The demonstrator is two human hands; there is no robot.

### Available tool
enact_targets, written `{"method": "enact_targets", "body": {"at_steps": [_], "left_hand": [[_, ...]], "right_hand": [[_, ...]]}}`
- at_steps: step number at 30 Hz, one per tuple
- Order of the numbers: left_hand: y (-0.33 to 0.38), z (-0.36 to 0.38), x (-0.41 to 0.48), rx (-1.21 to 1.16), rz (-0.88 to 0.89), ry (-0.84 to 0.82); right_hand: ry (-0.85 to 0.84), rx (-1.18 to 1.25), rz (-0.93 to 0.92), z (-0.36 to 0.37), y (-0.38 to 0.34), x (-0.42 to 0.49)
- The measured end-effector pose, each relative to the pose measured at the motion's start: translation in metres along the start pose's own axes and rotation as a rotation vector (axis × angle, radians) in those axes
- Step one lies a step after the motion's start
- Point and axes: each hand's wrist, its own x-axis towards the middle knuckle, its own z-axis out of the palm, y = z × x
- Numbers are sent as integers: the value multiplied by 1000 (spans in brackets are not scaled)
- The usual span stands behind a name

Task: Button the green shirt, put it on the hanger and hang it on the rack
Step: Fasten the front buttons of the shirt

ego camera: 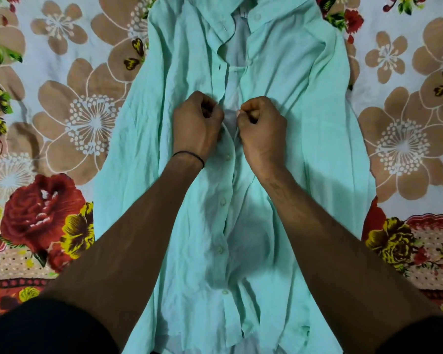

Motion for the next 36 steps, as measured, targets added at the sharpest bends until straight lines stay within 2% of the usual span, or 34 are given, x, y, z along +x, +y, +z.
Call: {"method": "enact_targets", "body": {"at_steps": [5,7,10,13,16,21,36], "left_hand": [[-4,-12,-2,-182,-95,-102],[-2,-18,-3,-305,-133,-143],[3,-21,-6,-432,-178,-193],[7,-20,-8,-456,-178,-245],[9,-15,-10,-470,-151,-261],[6,-10,-14,-467,-102,-244],[4,-6,-14,-513,-156,-195]], "right_hand": [[19,-65,-3,0,-1,-2],[-9,-71,50,1,-3,2],[-92,106,196,-6,-12,9],[-179,289,225,-15,-22,8],[-233,370,233,-17,-25,6],[-247,355,218,-17,-17,5],[-401,273,142,-23,-10,12]]}}
